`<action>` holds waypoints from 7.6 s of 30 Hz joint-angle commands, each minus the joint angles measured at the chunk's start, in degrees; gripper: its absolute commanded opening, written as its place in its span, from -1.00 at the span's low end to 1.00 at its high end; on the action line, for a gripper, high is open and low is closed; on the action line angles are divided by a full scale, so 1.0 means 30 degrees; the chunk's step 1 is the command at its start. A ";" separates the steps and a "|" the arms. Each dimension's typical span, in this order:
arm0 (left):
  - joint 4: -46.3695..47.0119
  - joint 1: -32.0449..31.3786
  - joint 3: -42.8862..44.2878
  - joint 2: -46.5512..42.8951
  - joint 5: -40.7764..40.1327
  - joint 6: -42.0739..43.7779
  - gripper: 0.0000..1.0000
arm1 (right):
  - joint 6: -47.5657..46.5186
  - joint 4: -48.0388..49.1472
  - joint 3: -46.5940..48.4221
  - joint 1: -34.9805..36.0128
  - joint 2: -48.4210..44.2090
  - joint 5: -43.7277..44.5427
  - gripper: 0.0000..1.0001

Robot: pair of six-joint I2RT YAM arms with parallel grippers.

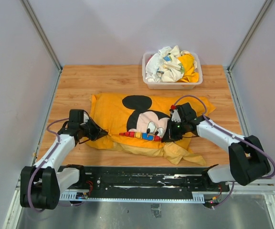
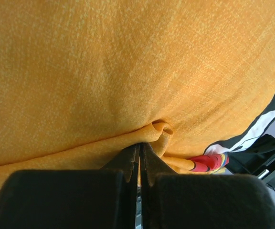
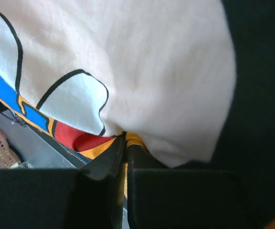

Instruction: Put the pillow into the pillowcase

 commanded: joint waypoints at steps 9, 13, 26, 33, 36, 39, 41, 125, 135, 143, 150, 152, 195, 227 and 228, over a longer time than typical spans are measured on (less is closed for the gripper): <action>-0.3361 0.0093 0.4843 0.1075 -0.1400 0.2992 -0.28 | -0.3186 -0.3841 0.2511 0.0715 -0.0407 -0.0597 -0.42; -0.5623 0.0093 0.7309 0.0576 -0.1666 0.3639 -0.16 | -0.3779 -0.6146 0.4210 0.0722 -0.1369 -0.0637 -0.17; -0.3254 0.0079 1.0444 0.3283 -0.0400 0.3999 -0.07 | -0.5012 -0.7619 0.8751 0.0718 -0.0236 0.2003 -0.04; 0.0319 -0.0480 0.7861 0.5499 -0.0354 0.3226 -0.17 | -0.5549 -0.5879 0.9666 0.0770 0.3801 0.1495 -0.17; 0.0067 -0.0922 0.7264 0.5752 -0.0833 0.3700 -0.19 | -0.5512 -0.5798 0.9182 0.1148 0.4344 0.1240 -0.20; -0.0902 -0.0990 0.6478 0.5140 -0.1101 0.4484 -0.24 | -0.4978 -0.5622 0.8021 0.2025 0.3930 0.1317 -0.19; -0.1910 -0.0991 0.5888 0.4541 -0.1524 0.5231 -0.23 | -0.4638 -0.5482 0.7112 0.2670 0.3571 0.1305 -0.18; -0.5528 -0.1120 0.5526 0.2108 -1.0409 -0.0487 -0.18 | -0.4024 -0.5702 1.0724 0.0773 0.7126 0.4995 -0.06; -0.7243 0.0711 0.5238 0.3059 -1.2001 0.0847 0.20 | -0.4112 -0.4543 0.9742 0.0773 0.6624 0.4154 -0.05; -0.4601 0.0893 0.3454 0.4057 -0.9559 0.0790 0.22 | -0.4029 -0.4120 0.9496 0.0773 0.6489 0.3979 -0.05; -0.3981 0.0902 0.3810 0.4281 -0.9323 0.1010 -0.61 | -0.3858 -0.3929 0.9293 0.0773 0.6750 0.3964 -0.05; -0.4512 0.0894 0.4344 0.4018 -0.9906 0.1174 -0.97 | -0.3829 -0.3905 0.9270 0.0773 0.6824 0.4043 -0.05; -0.2569 -0.6393 1.3131 0.9304 -0.9918 0.1484 -0.22 | -0.1114 -0.5469 0.4693 -0.1488 -0.0173 0.7852 -0.03; 0.0734 -0.9672 1.7840 1.6831 -0.8460 0.3316 -0.19 | 0.0223 -0.2260 -0.0029 -0.1272 0.3441 0.9801 -0.01; 0.0734 -0.9664 1.7764 1.6811 -0.8460 0.3302 -0.19 | 0.0391 -0.2259 -0.0149 -0.1053 0.3482 0.9905 -0.01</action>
